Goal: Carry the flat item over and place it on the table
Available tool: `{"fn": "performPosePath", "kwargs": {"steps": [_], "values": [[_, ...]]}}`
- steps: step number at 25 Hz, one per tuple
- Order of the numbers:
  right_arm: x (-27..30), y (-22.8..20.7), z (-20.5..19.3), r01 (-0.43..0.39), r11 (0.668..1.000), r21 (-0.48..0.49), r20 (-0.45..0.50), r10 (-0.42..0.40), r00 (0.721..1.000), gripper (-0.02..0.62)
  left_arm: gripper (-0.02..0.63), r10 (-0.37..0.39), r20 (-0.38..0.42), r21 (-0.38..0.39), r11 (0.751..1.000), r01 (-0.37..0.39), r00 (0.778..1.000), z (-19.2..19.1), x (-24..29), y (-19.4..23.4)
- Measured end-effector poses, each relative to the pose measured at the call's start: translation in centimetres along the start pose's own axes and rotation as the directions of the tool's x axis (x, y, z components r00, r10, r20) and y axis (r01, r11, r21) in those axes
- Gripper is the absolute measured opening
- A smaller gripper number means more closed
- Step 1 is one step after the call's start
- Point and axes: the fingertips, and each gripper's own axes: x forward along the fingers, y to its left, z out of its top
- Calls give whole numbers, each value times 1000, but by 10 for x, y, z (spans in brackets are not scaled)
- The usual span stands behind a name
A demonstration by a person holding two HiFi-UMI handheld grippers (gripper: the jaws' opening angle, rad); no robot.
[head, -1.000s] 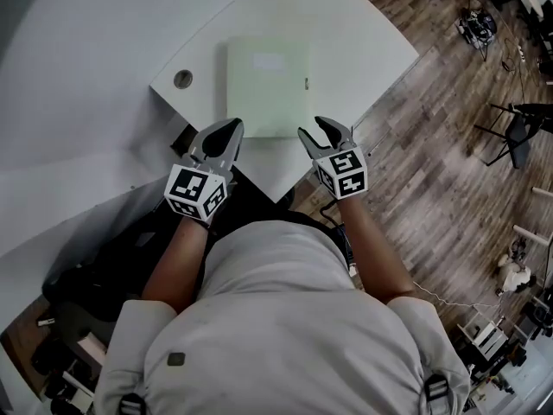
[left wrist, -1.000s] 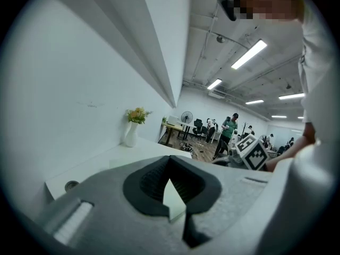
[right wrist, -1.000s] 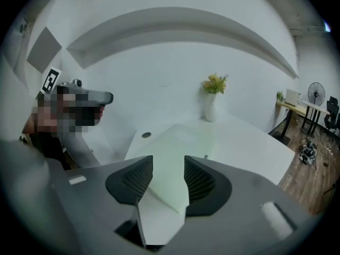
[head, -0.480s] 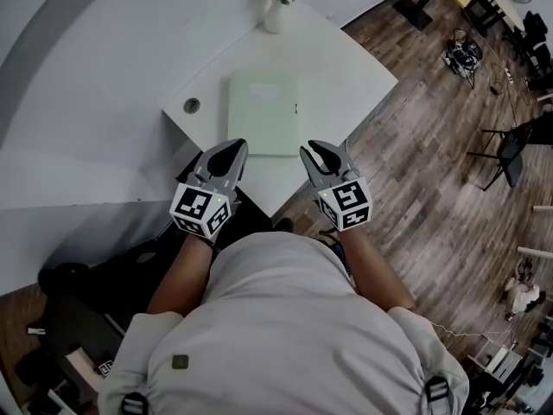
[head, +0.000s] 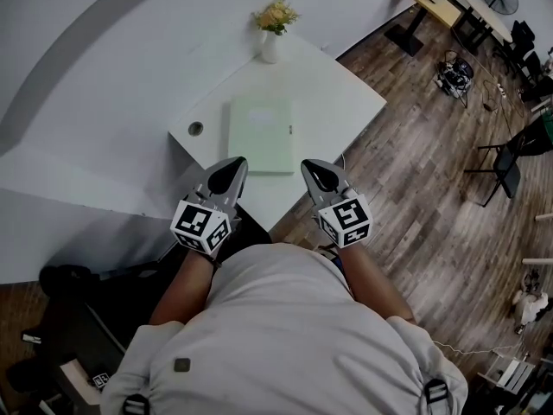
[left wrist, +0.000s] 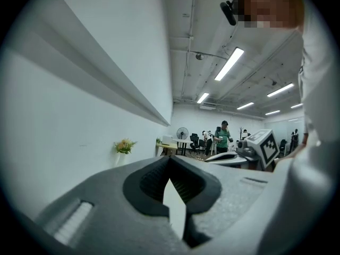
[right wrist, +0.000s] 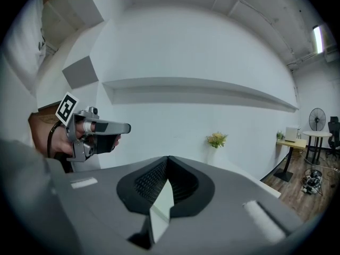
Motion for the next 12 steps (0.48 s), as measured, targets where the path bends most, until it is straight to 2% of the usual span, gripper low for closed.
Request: {"fn": "performPosePath", "kwargs": {"steps": [7, 12], "values": [[-13, 14, 16, -29, 1000, 4, 29, 29, 999, 9, 0, 56, 12, 22, 998, -56, 998, 17, -32, -3], [-13, 16, 18, -33, 999, 32, 27, 32, 999, 9, 0, 80, 4, 8, 997, -80, 997, 20, -50, 1]]}}
